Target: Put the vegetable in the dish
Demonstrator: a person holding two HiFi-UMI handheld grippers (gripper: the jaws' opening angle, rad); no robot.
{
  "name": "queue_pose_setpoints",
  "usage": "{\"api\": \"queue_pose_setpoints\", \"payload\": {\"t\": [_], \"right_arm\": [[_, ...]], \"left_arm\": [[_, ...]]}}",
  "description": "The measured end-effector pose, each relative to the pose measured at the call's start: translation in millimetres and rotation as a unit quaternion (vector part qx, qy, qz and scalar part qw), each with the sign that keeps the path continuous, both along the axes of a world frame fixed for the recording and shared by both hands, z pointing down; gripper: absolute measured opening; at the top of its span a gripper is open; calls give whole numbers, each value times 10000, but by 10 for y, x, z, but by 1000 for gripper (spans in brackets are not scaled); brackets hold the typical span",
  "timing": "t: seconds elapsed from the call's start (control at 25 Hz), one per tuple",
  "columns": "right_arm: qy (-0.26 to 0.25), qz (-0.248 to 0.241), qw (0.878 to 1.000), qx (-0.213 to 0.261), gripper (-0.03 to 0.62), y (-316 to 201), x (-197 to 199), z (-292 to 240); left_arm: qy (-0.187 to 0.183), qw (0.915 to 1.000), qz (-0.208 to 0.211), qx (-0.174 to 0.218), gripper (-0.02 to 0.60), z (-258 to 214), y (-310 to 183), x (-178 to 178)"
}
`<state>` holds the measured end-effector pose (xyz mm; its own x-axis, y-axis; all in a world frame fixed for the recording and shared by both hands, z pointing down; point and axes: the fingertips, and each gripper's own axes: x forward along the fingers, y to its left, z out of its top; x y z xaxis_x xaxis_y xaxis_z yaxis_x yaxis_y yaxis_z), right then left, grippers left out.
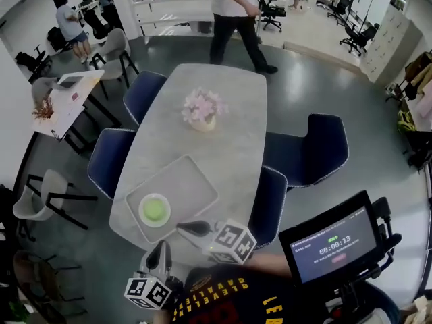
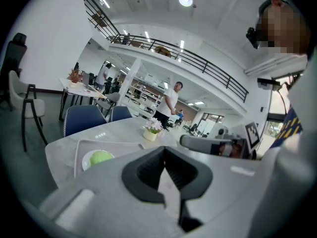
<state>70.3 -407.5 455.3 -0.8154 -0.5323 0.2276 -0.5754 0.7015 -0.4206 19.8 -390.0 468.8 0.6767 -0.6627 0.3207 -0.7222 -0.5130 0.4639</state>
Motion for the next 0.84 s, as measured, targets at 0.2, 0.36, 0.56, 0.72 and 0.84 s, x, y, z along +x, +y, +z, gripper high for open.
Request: {"api": "queue_pose_setpoints", "payload": {"t": [0.2,0.36,0.56,0.72,0.84], "right_arm": [[10,6,10000,-35,6,18,-23,39],[35,-2,10000,-31,6,13,-33,56],[92,-62,9999,-1,6,9,-39,70],[101,-86,9999,-5,6,15,-44,64],[95,-93,9999,-49,6,21,-56,57]], "left_arm": [[-24,10000,41,-51,2,17,13,-16],[3,10000,26,-18,2,56,1,-43],[44,10000,-33,-21,2,75,-5,-44],[71,9999,-71,-23,2,71,0,-50],[77,9999,-96,-53,2,60,10,-67]]}}
